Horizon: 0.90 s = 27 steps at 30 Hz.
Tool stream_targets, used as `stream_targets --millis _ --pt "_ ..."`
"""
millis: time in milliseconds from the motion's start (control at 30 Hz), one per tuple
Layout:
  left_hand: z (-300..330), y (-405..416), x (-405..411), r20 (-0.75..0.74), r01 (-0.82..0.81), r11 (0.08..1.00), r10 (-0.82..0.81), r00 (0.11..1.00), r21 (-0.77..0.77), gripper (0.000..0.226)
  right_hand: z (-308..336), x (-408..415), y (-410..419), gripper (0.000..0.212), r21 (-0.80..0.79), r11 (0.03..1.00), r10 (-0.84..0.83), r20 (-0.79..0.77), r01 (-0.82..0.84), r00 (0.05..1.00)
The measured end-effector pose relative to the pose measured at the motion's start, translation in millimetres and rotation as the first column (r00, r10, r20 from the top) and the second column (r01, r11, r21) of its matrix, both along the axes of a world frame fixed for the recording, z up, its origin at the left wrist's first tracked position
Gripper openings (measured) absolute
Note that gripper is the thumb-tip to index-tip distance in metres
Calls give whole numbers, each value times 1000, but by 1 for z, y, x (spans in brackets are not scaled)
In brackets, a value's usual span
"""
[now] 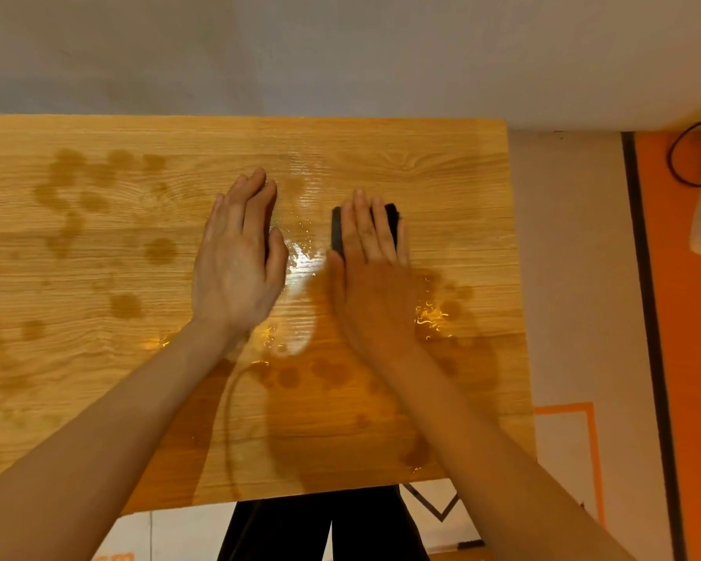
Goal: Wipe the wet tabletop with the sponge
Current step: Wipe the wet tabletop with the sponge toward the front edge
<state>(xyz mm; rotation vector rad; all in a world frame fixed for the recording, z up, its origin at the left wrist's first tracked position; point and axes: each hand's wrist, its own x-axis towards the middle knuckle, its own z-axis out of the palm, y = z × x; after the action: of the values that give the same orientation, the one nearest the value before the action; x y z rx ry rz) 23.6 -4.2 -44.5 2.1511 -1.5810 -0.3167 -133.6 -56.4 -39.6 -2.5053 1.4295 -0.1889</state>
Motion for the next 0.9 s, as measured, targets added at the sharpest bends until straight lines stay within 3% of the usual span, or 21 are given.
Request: stream_targets --millis 100,200,300,367,467,567,667,767,833,900 --pt "0 0 -1 0 3 1000 -3 1000 -1 51 3 -47 -17 54 -63 993 98 -45 -100 994" --pt "0 -1 0 -5 -1 1000 1 1000 2 51 5 -110 -37 51 -9 979 -205 0 205 979" --pt "0 -1 -1 -7 -5 1000 5 1000 -23 50 1 -100 -30 51 -39 911 -412 7 412 911" --pt "0 0 -1 3 -10 1000 10 1000 -28 49 1 -63 -10 55 -100 940 -330 -25 326 944" --pt "-1 1 0 30 3 1000 -2 1000 -9 49 1 -27 26 56 -23 1000 14 -24 -15 1000" --pt "0 0 3 -9 18 1000 -18 1000 21 50 2 -52 7 53 -26 963 267 -41 -268 963" --pt "11 13 -8 -54 0 999 2 999 35 52 4 -90 -34 52 -10 998 70 -24 -70 997" --pt "18 47 -37 -111 -31 999 34 993 25 52 4 -75 -44 54 62 987 -148 -5 148 989" --pt "14 68 -55 -132 -55 998 59 989 28 51 3 -55 -26 55 57 994 -95 25 94 995" --pt "8 77 -65 -124 -88 996 90 988 27 51 2 -54 7 53 -5 998 61 40 -61 997"
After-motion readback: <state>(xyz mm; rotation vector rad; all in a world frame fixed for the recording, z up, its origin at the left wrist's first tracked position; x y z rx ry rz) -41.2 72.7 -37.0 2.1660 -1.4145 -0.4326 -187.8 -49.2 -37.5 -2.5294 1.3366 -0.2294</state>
